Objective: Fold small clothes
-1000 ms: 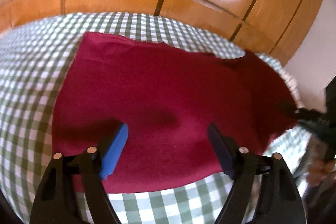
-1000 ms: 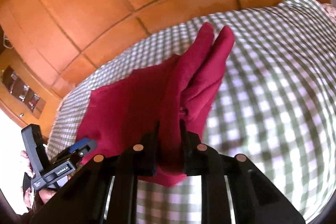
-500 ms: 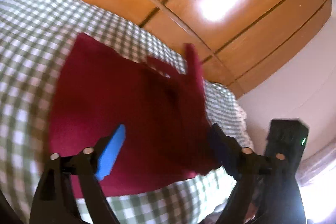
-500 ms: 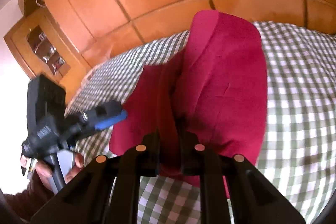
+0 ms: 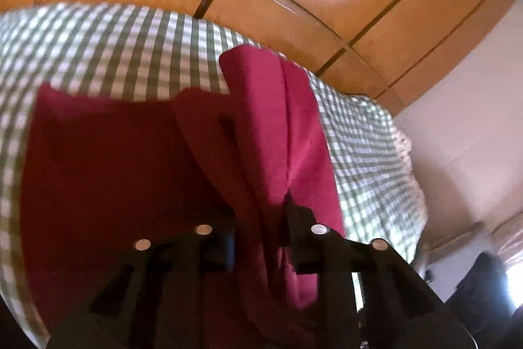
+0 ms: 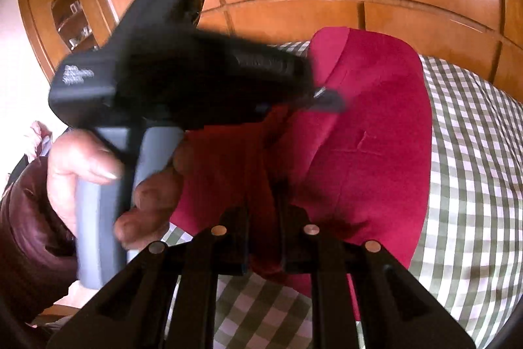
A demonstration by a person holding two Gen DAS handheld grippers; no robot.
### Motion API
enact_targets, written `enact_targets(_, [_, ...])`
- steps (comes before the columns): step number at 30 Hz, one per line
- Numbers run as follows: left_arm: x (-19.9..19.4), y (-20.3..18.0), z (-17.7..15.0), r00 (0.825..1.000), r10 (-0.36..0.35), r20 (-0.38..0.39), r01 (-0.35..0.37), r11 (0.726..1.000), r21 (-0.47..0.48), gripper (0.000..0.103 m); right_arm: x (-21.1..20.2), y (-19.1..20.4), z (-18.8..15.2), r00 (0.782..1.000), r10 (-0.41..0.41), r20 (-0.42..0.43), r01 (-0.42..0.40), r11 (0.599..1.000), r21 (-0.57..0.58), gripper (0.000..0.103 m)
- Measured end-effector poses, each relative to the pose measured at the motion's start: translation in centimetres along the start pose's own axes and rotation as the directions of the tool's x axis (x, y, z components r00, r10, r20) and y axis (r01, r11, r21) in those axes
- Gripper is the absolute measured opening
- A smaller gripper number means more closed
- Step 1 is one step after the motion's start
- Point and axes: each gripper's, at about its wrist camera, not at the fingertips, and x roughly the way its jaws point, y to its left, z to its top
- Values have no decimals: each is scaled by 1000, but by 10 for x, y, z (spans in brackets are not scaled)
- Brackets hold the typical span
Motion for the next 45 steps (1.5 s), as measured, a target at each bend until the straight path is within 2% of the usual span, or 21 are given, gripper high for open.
enact_targets(2, [-7, -6, -1, 999, 27, 27, -28, 999, 40, 20, -20, -11, 0, 996, 78, 34, -79, 996, 27, 19])
enact_targets(3, [-10, -7, 1, 999, 35, 31, -36, 998, 50, 20, -30, -16, -2, 995, 91, 48, -93, 995, 31, 23])
enact_targets(4, [-16, -8, 2, 999, 40, 34, -42, 997, 63, 20, -39, -23, -1, 994, 90, 63, -93, 995, 41, 28])
enact_targets(7, [-33, -4, 11, 996, 66, 53, -71, 992, 103, 20, -66, -57, -10, 993, 67, 102, -78, 990, 117, 29])
enact_targets(9, [-48, 0, 14, 995, 71, 63, -78, 991, 110, 20, -70, -75, -17, 996, 12, 94, -27, 987, 157, 29])
enact_targets(13, [-79, 11, 17, 991, 101, 93, -112, 987, 114, 20, -48, -79, -22, 999, 18, 51, -27, 985, 170, 29])
enact_targets(19, [-98, 53, 3, 974, 211, 87, -216, 975, 56, 20, 11, -38, -16, 998, 57, -33, -53, 994, 98, 28])
enact_targets(21, [-91, 72, -6, 961, 271, 61, -274, 961, 45, 20, 26, -28, -16, 997, 51, -55, -47, 996, 77, 28])
enact_targets(22, [-85, 83, -12, 950, 310, 37, -311, 950, 36, 24, 30, -25, -16, 997, 49, -61, -44, 997, 70, 28])
enact_targets(25, [-78, 103, -24, 913, 408, 19, -408, 913, 3, 46, 39, -11, -16, 997, 12, -77, -11, 1000, 12, 29])
enact_targets(27, [-88, 101, -27, 905, 422, 58, -421, 906, -33, 47, 43, -8, -16, 996, -5, -91, 3, 1000, -14, 29])
enact_targets(30, [-120, 86, -31, 875, 441, 200, -436, 897, -71, 47, 34, -12, -7, 995, 11, -97, -12, 1000, -6, 29])
enact_targets(31, [-126, 82, -32, 872, 431, 232, -425, 902, -75, 47, 24, -16, 0, 997, 21, -74, -20, 1000, 7, 29])
enact_targets(33, [-136, 71, -36, 874, 391, 289, -391, 918, -60, 47, 7, -18, 12, 999, 44, -31, -43, 998, 37, 29])
enact_targets(36, [-130, 52, -40, 877, 367, 309, -387, 922, 1, 47, 7, -21, 43, 999, 34, 18, -35, 998, 50, 29])
enact_targets(39, [-115, 42, -41, 901, 328, 286, -354, 934, 45, 47, 33, -27, 76, 1000, 3, 24, -4, 997, 72, 29])
enact_targets(42, [-101, 38, -47, 908, 332, 255, -359, 931, 67, 47, 69, -30, 102, 1000, -6, -8, 6, 996, 93, 29])
enact_targets(43, [-92, 41, -50, 915, 332, 229, -356, 932, 70, 47, 81, -31, 110, 1000, -12, -23, 14, 995, 95, 29])
enact_targets(45, [-79, 50, -54, 918, 348, 190, -366, 928, 69, 47, 108, -36, 120, 998, -8, -68, 16, 993, 117, 31])
